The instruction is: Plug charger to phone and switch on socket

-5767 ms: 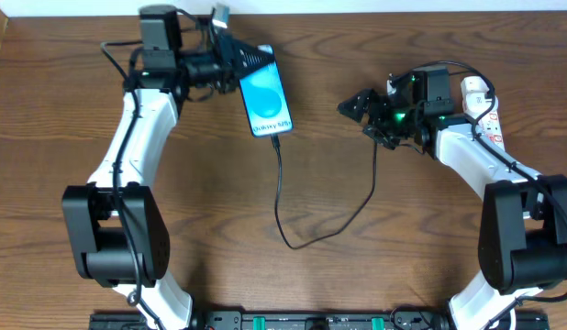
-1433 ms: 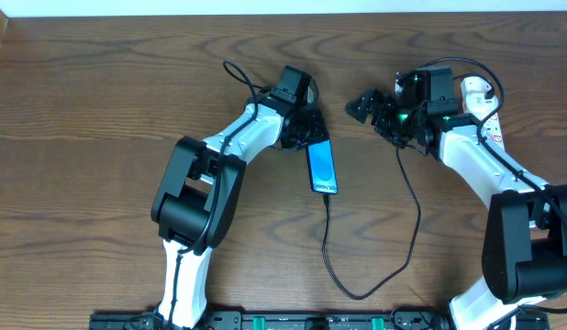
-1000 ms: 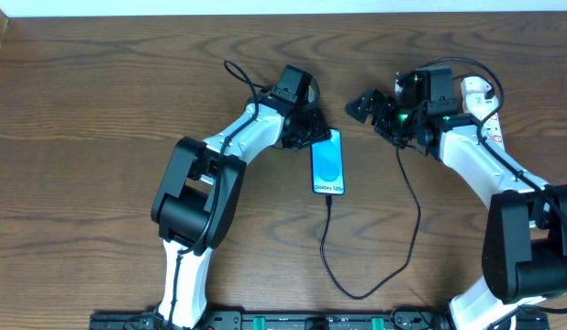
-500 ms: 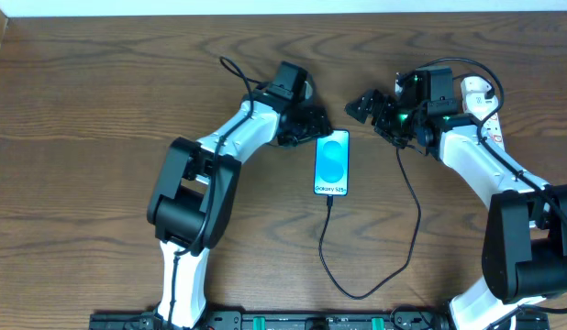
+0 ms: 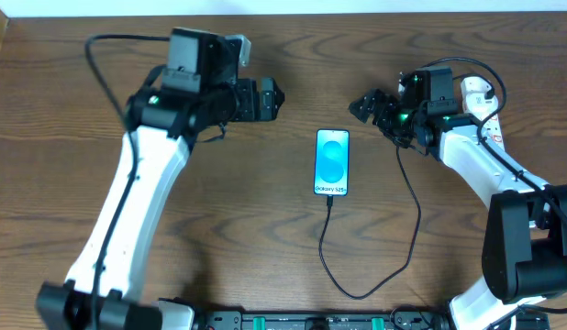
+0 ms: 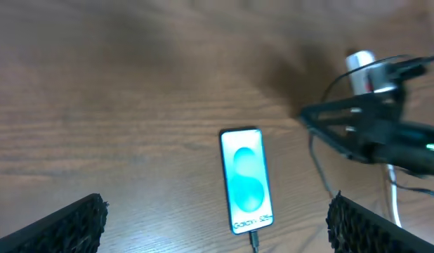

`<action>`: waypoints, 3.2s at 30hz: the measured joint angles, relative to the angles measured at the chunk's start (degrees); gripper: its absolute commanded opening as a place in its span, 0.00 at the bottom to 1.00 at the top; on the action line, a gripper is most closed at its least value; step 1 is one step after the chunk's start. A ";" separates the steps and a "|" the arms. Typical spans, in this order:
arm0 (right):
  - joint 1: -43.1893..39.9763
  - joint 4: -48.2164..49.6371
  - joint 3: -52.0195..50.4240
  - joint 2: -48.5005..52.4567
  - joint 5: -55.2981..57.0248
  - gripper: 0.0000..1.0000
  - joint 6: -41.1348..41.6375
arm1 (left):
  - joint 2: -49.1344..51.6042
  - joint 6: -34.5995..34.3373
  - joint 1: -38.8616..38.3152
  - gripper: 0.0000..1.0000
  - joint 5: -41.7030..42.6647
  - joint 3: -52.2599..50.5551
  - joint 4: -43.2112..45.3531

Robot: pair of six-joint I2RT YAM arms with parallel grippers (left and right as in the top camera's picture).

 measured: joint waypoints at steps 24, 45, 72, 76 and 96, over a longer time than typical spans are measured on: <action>-10.10 -39.52 18.23 -9.81 -2.08 0.99 -17.68 | -1.66 0.98 0.00 1.00 -0.02 -0.02 -0.26; -41.33 -50.45 31.71 6.51 -0.79 0.97 -48.00 | -1.66 0.98 0.00 1.00 0.00 -0.02 -0.31; -37.62 -31.74 31.74 21.22 -12.28 0.99 -55.19 | -1.66 0.98 0.00 1.00 -0.02 -0.02 -0.33; -35.21 -31.23 31.74 21.22 -9.68 0.99 -53.90 | -1.66 0.98 0.00 1.00 -0.02 -0.02 -0.33; -34.16 -30.23 30.69 22.49 -6.73 0.99 -50.12 | -1.66 0.98 0.00 1.00 -0.02 -0.02 -0.33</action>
